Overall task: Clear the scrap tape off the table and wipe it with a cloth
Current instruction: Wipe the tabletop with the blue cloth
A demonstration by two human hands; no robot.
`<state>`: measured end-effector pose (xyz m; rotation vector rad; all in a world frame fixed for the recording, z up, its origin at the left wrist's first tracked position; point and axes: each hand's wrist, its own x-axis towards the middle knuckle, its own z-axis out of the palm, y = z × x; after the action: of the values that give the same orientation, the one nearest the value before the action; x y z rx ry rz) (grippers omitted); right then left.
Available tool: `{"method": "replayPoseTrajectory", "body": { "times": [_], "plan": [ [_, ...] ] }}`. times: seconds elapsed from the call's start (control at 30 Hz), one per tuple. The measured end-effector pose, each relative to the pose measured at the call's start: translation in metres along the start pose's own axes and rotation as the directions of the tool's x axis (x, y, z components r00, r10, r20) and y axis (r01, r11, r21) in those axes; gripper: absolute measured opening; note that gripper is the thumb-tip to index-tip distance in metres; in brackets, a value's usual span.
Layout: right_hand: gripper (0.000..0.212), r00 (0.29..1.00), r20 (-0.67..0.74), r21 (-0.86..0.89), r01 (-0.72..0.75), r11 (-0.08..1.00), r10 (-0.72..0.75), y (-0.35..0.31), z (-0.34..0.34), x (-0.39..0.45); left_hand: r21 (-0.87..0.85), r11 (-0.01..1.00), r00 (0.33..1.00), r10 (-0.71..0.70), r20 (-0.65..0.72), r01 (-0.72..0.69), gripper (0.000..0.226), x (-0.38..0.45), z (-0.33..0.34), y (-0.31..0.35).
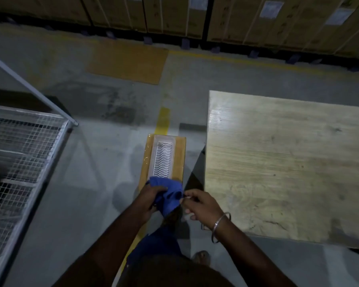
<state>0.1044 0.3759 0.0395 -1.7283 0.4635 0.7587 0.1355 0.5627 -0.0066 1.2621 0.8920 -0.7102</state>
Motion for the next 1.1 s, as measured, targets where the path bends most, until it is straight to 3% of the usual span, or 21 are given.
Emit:
{"method": "replayPoseTrajectory", "body": {
  "times": [0.17,0.23,0.3,0.37,0.47,0.57,0.67,0.77,0.9,1.0,1.1],
  "plan": [
    [0.011,0.997,-0.074,0.005,0.025,1.000,-0.025,-0.026,-0.013,0.013,0.032,0.999,0.990,0.030,0.137,-0.035,0.025,0.082,0.003,0.059],
    [0.021,0.995,-0.098,0.000,0.028,1.000,-0.028,-0.034,-0.016,0.018,-0.032,0.995,0.986,0.100,0.134,-0.097,0.053,0.124,-0.001,0.070],
    [0.022,0.994,-0.109,0.015,0.018,1.000,-0.016,-0.037,-0.019,0.026,-0.098,0.993,0.986,0.079,0.149,-0.065,0.071,0.168,-0.007,0.066],
    [0.014,0.993,-0.117,0.029,-0.006,1.000,0.009,-0.035,-0.020,0.031,-0.042,0.999,0.994,0.020,0.108,-0.016,0.067,0.193,-0.014,0.058],
    [0.021,0.993,-0.115,-0.028,-0.040,0.999,0.036,-0.029,-0.019,0.042,0.163,0.983,0.996,-0.080,-0.026,0.083,0.071,0.204,-0.020,0.049],
    [0.019,0.993,-0.100,-0.013,-0.057,0.998,0.056,-0.035,-0.019,0.049,0.490,0.865,0.981,-0.013,-0.195,0.109,0.072,0.204,-0.026,0.041],
    [0.019,0.995,-0.085,-0.016,-0.049,0.999,0.048,-0.045,-0.020,0.060,0.651,0.758,0.963,0.196,-0.184,-0.030,0.065,0.190,-0.018,0.040],
    [0.017,0.996,-0.080,-0.029,-0.027,0.999,0.024,-0.057,-0.021,0.075,0.732,0.657,0.941,0.331,-0.069,-0.178,0.045,0.186,-0.012,0.036],
    [0.017,0.996,-0.086,-0.042,0.008,0.999,-0.011,-0.067,-0.022,0.090,0.815,0.506,0.952,0.254,0.173,-0.283,0.046,0.210,-0.006,0.027],
    [0.018,0.996,-0.086,-0.020,0.016,1.000,-0.017,-0.069,-0.024,0.096,0.775,0.596,0.977,0.161,0.140,-0.209,0.040,0.227,0.004,0.027],
    [0.028,0.996,-0.092,-0.009,0.011,1.000,-0.012,-0.063,-0.025,0.097,0.716,0.684,0.990,0.096,0.105,-0.142,0.063,0.239,0.016,0.027]
  ]
}}
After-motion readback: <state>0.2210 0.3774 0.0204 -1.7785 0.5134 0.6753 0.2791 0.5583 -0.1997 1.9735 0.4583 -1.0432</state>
